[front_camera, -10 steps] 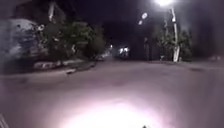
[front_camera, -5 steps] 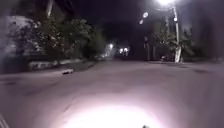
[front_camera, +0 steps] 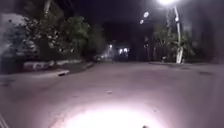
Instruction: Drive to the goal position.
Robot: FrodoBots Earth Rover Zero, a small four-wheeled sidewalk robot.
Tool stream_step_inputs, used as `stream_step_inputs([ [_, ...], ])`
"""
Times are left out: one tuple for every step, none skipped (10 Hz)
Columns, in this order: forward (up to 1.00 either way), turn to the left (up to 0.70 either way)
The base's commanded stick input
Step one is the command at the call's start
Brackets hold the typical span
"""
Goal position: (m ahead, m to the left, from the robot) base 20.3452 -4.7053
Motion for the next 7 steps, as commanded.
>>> stream_step_inputs([
  [0.7,0.01],
  [0.7,0.01],
  [0.7,0.01],
  [0.7,0.01],
  [0.7,0.01],
  [0.7,0.01],
  [0.7,0.01],
])
